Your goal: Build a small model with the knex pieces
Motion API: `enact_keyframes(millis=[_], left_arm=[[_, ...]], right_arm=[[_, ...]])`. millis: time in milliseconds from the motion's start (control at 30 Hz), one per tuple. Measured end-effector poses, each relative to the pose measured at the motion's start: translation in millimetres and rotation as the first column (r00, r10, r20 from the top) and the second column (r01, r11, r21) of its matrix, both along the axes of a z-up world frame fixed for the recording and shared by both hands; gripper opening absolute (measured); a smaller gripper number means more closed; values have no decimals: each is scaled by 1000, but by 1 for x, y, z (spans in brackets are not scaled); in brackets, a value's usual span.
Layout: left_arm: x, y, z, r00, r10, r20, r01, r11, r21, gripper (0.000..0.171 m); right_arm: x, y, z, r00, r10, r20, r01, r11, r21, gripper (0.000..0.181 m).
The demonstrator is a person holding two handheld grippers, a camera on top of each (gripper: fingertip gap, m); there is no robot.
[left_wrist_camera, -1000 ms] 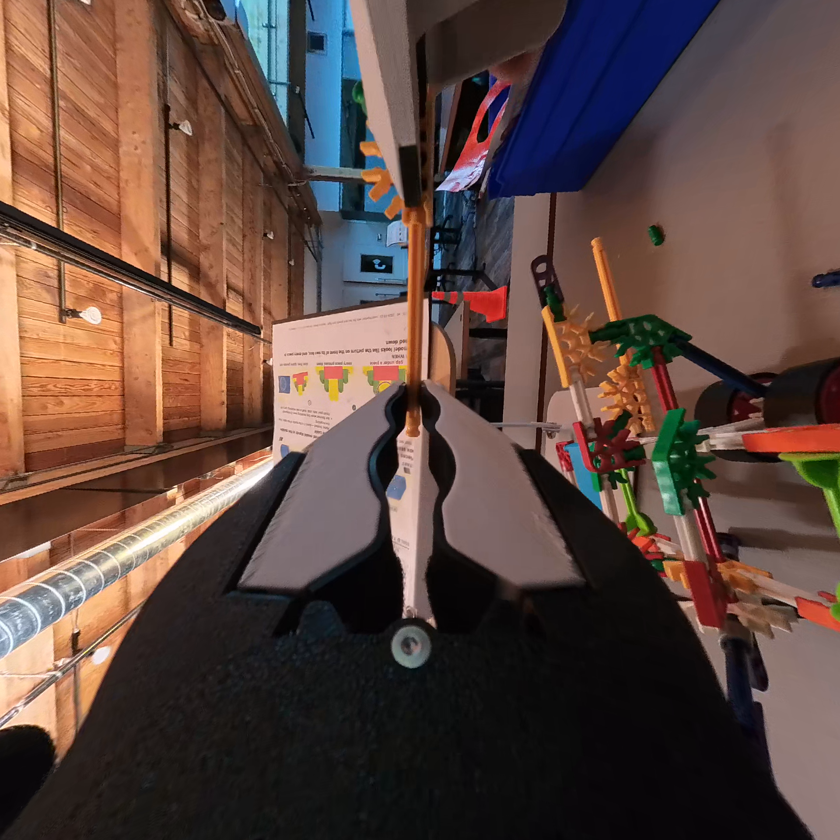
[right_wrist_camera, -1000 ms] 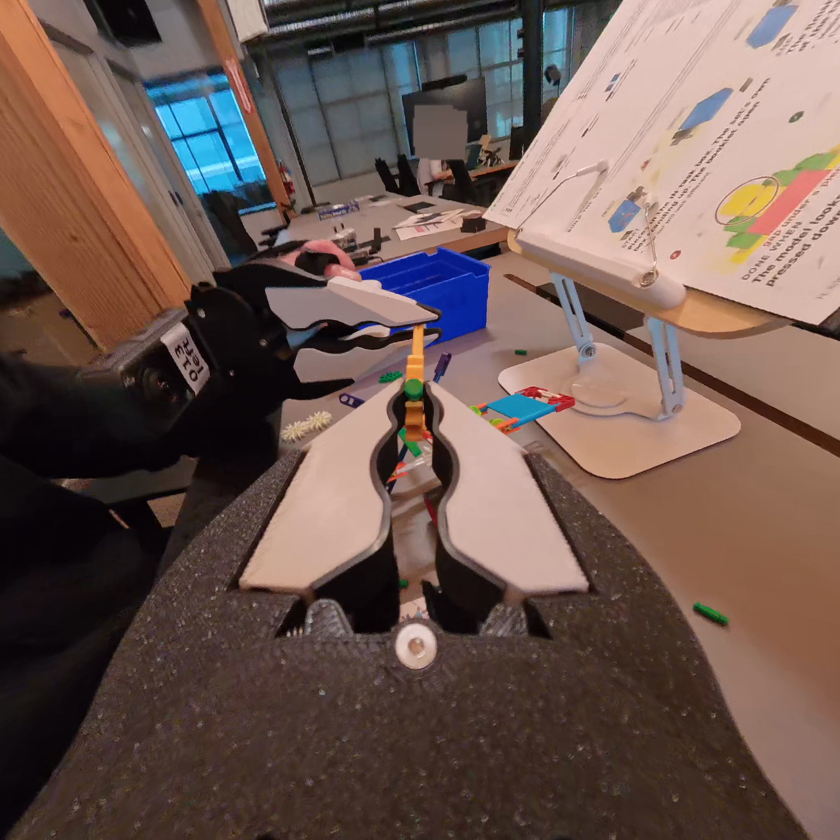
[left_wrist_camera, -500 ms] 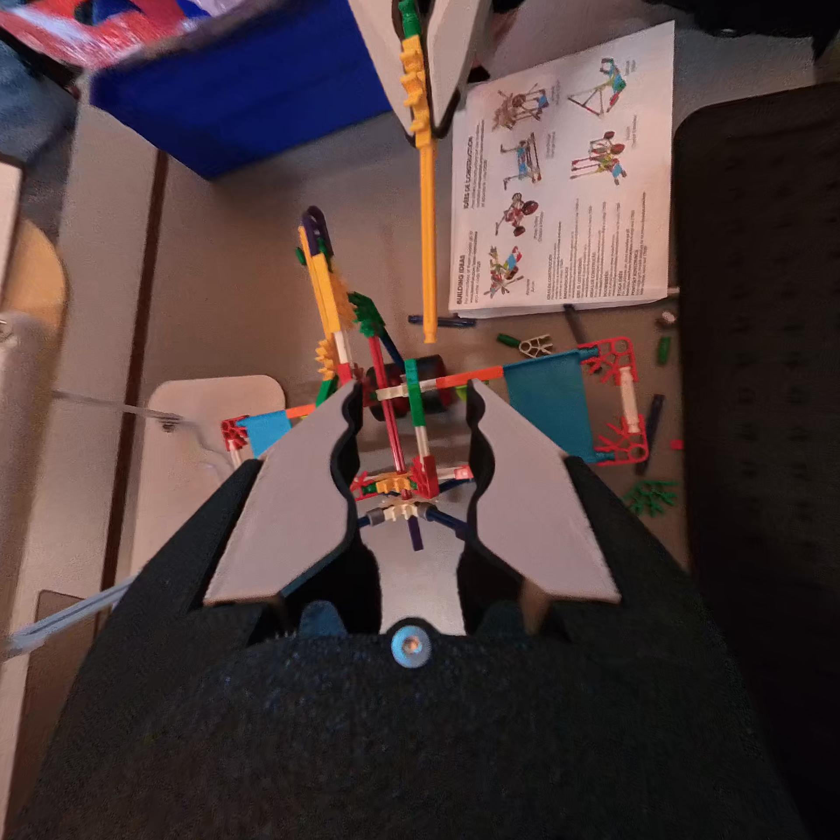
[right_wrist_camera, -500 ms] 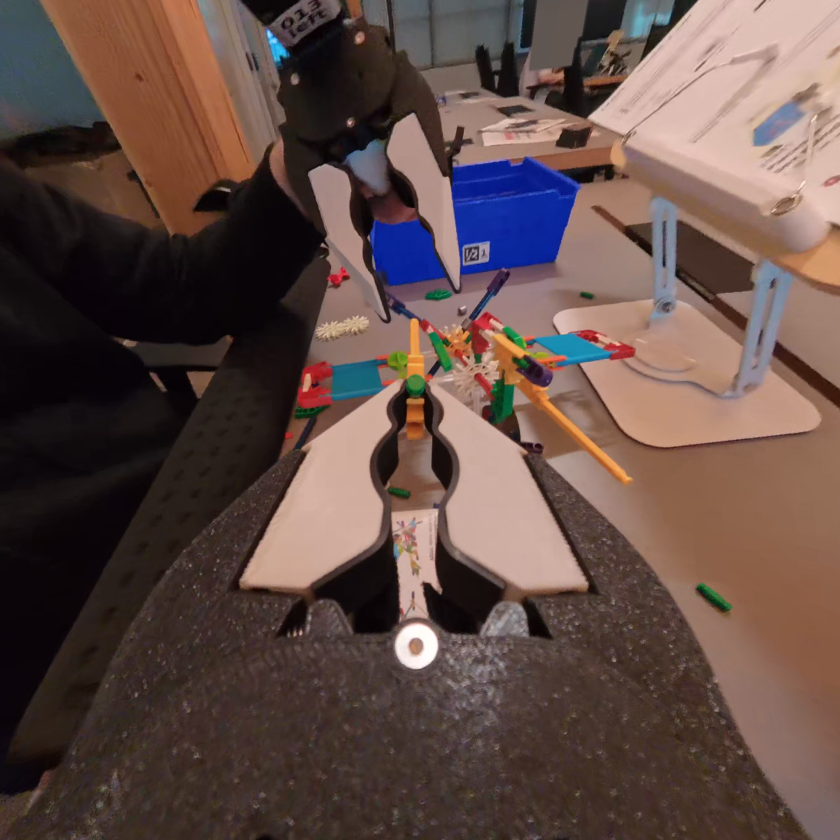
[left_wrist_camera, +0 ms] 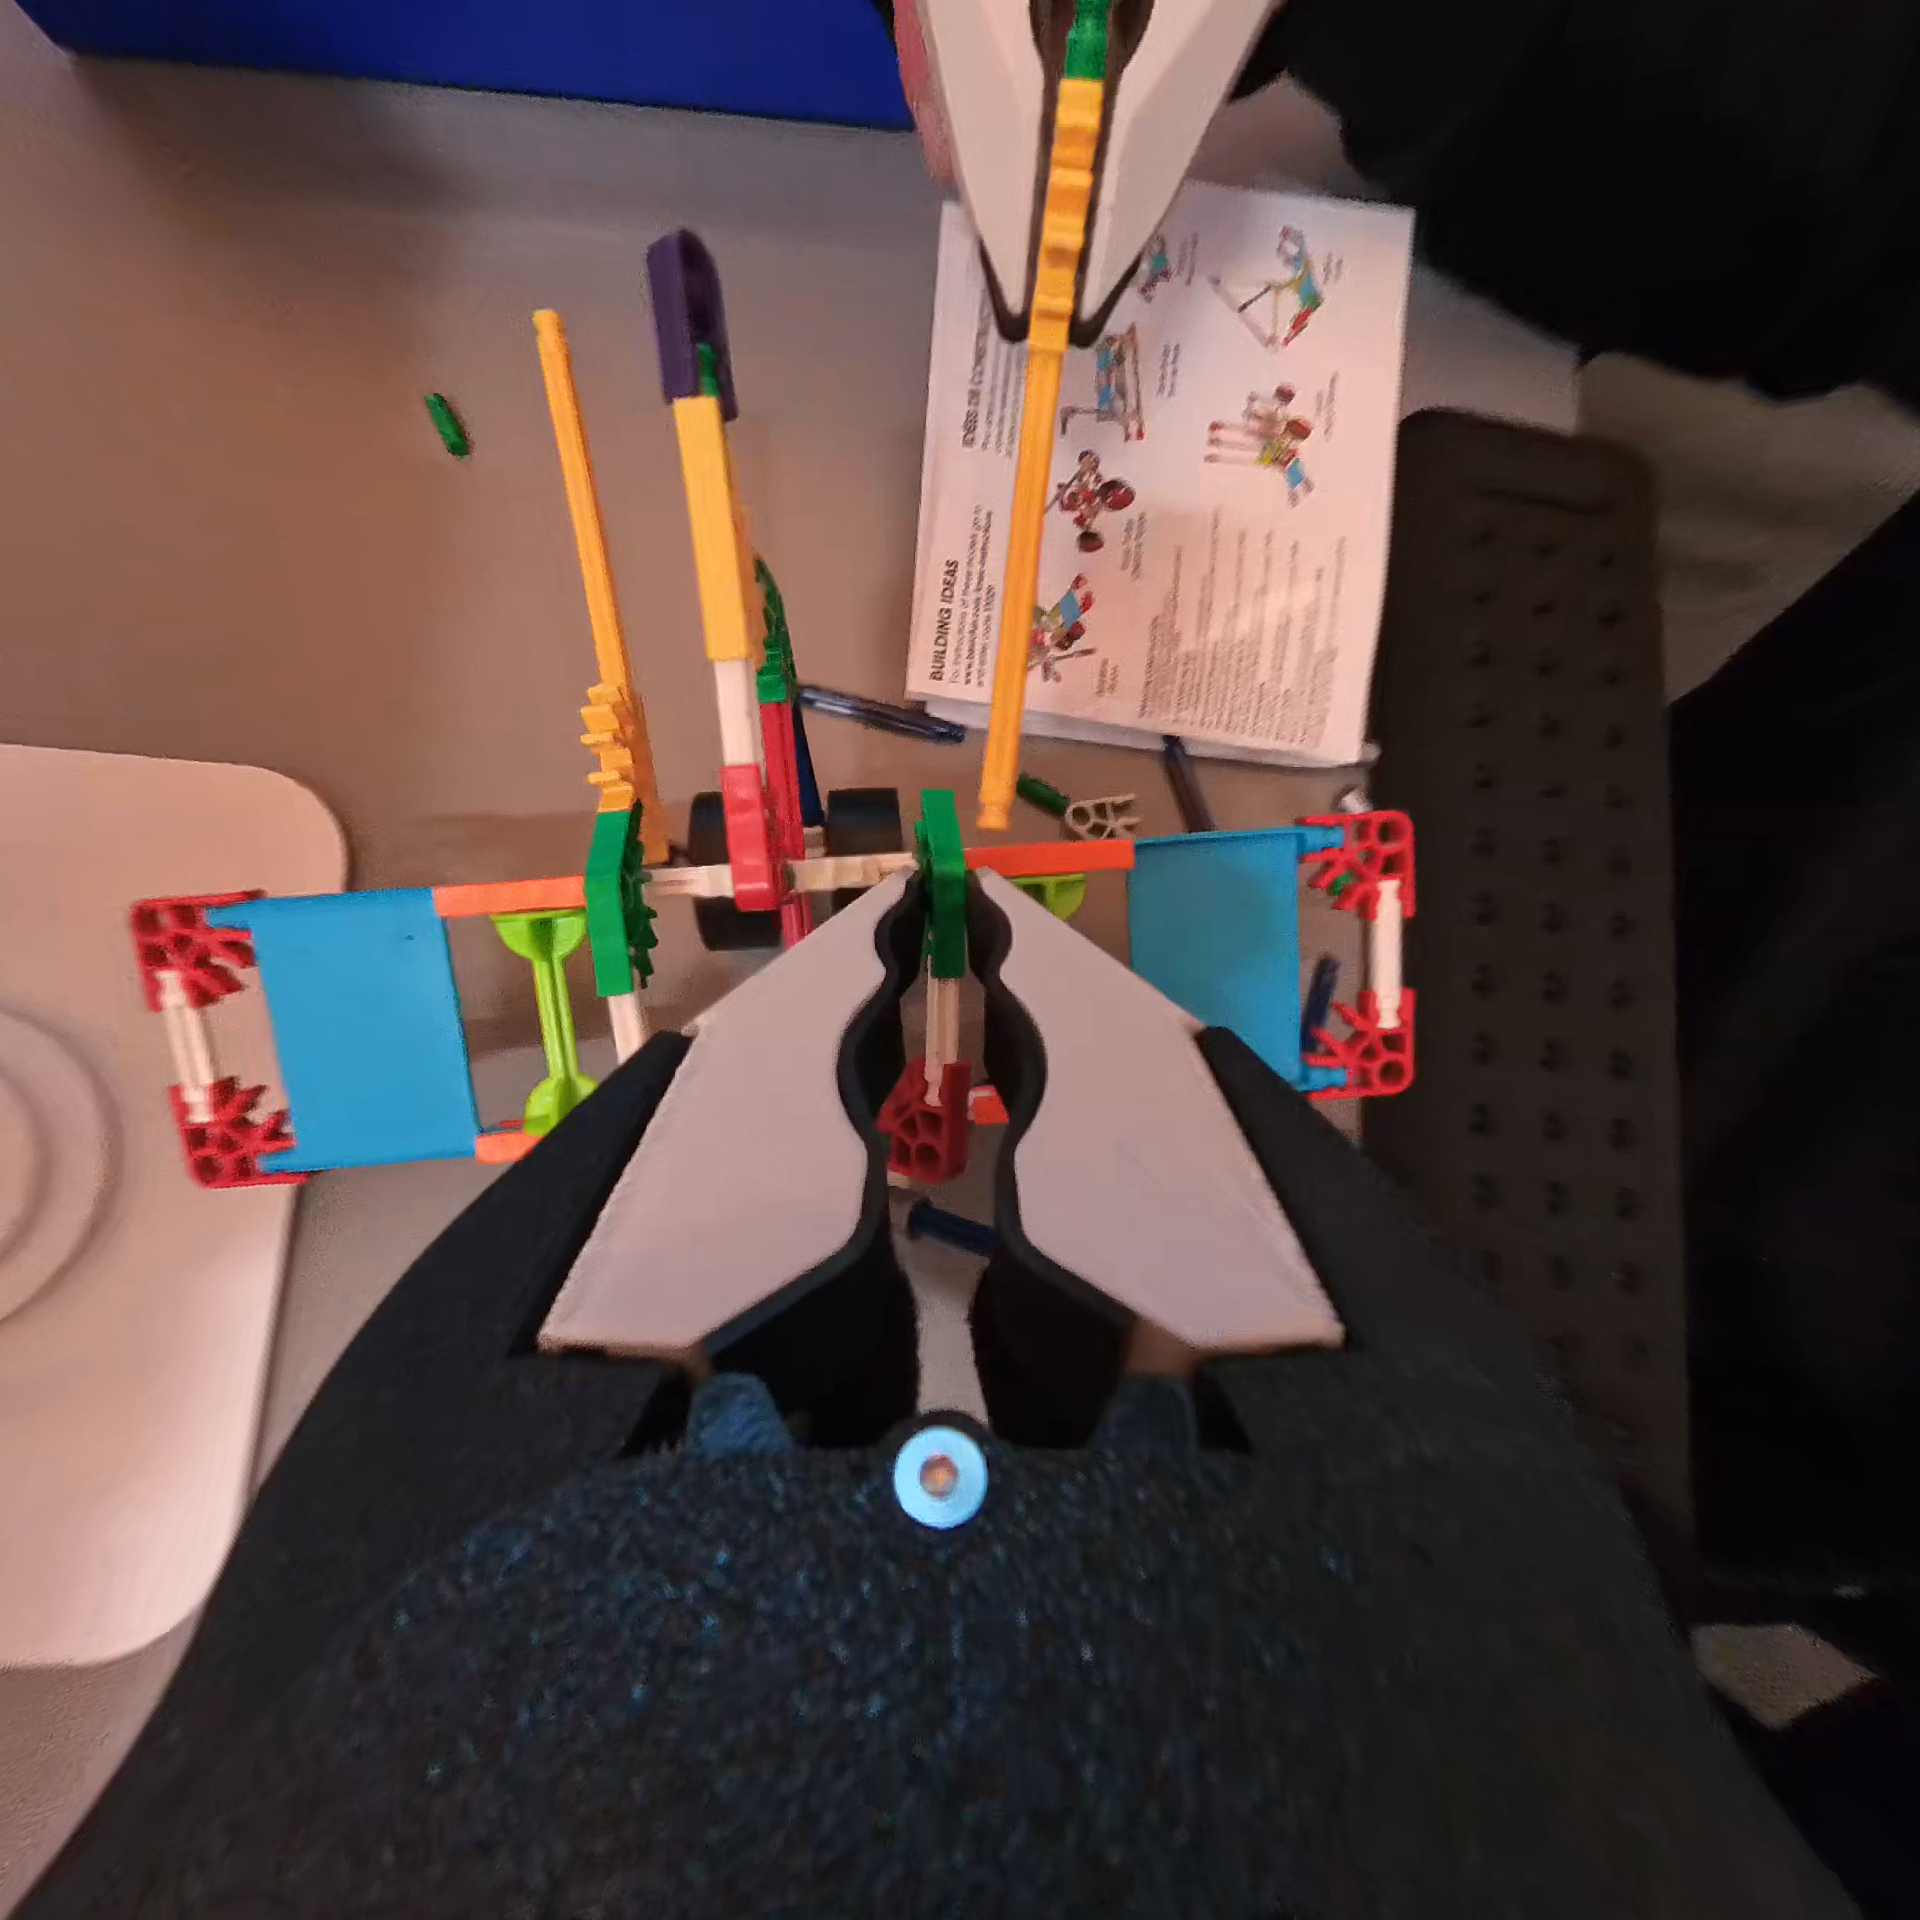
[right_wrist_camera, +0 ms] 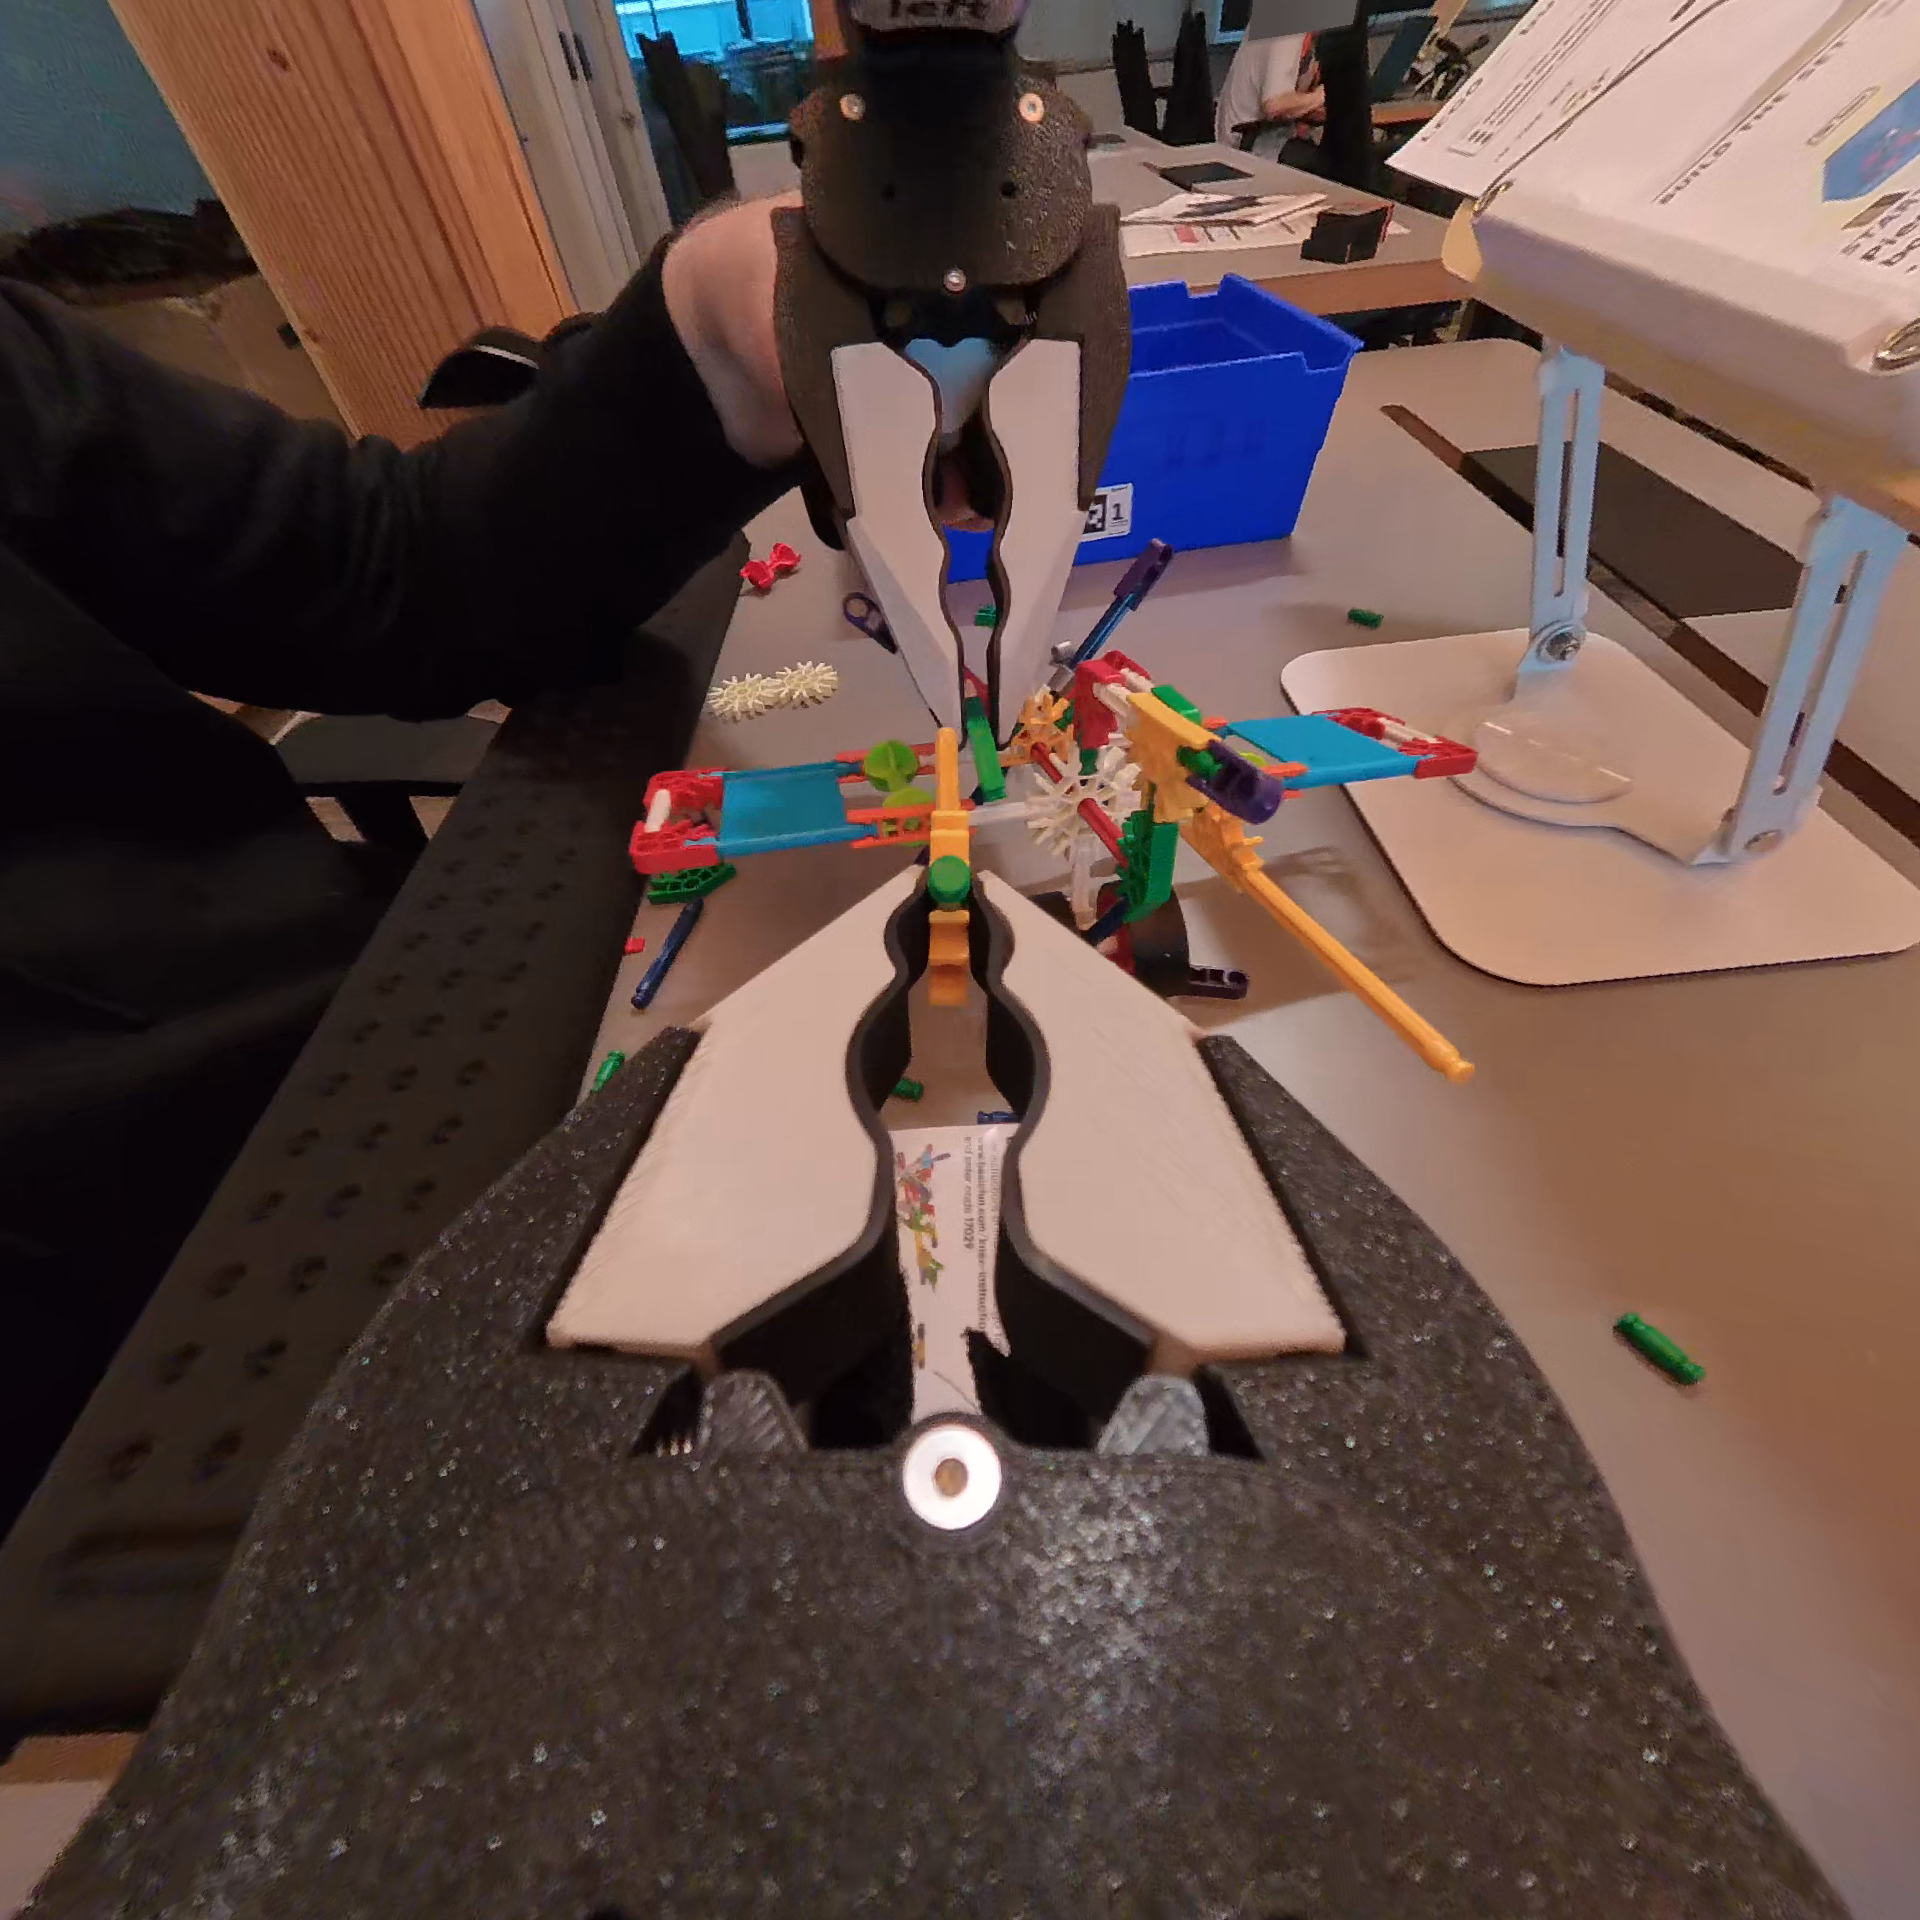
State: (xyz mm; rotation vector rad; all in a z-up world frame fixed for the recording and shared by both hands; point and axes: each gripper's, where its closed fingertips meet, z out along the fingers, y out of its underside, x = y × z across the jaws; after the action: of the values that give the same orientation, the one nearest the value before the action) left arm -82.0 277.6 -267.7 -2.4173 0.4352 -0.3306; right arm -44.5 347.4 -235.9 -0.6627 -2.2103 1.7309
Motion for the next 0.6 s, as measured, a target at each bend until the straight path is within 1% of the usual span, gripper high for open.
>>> enact_keyframes(millis=[100, 267, 400, 600], left_arm=[[0, 3, 3, 985, 31, 170, -31, 1000, 0, 6], [-9, 9, 11, 927, 76, 367, -95, 995, 35, 6], [-9, 10, 13, 901, 61, 429, -90, 995, 47, 6], [-7, 11, 15, 902, 52, 428, -87, 994, 61, 10]], right_arm=[[-3, 4, 0, 1000, -19, -8, 19, 1000, -13, 6], [-4, 5, -2, 1000, -24, -9, 24, 1000, -15, 6], [-7, 8, -1, 999, -37, -15, 37, 999, -31, 6], [-9, 13, -2, 999, -52, -11, 52, 998, -43, 6]])
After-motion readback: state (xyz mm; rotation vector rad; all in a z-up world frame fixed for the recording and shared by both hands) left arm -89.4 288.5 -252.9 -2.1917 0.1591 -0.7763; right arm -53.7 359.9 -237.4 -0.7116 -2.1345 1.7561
